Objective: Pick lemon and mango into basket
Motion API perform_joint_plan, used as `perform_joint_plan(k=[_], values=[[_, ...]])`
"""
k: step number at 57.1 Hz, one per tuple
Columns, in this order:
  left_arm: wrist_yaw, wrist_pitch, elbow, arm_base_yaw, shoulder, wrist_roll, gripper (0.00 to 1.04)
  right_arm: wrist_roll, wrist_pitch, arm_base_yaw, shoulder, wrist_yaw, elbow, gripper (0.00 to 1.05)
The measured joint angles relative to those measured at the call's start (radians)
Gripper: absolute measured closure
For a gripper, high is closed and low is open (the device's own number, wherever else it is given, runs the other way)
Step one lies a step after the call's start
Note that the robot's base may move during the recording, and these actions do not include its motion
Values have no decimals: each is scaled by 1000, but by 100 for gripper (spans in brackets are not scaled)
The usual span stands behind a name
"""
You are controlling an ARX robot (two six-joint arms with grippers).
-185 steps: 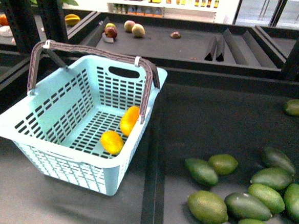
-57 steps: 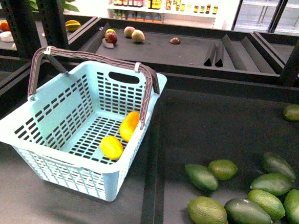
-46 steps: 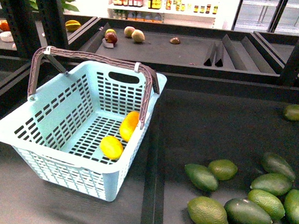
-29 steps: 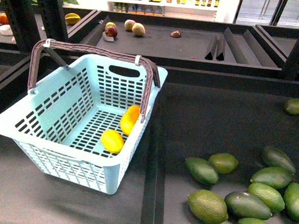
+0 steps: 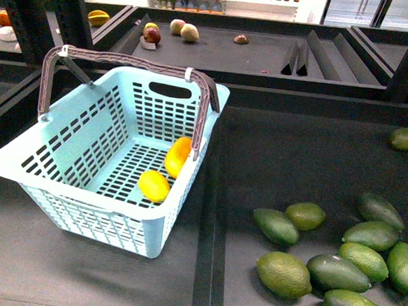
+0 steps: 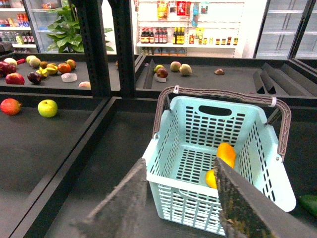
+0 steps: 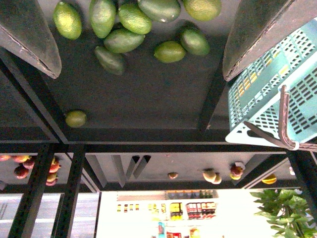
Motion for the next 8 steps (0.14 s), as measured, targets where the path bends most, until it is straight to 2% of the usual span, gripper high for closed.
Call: perform_joint_plan(k=[8], values=[[0,0,0,0,0,0,12,0,0,0,0,0,0,9]])
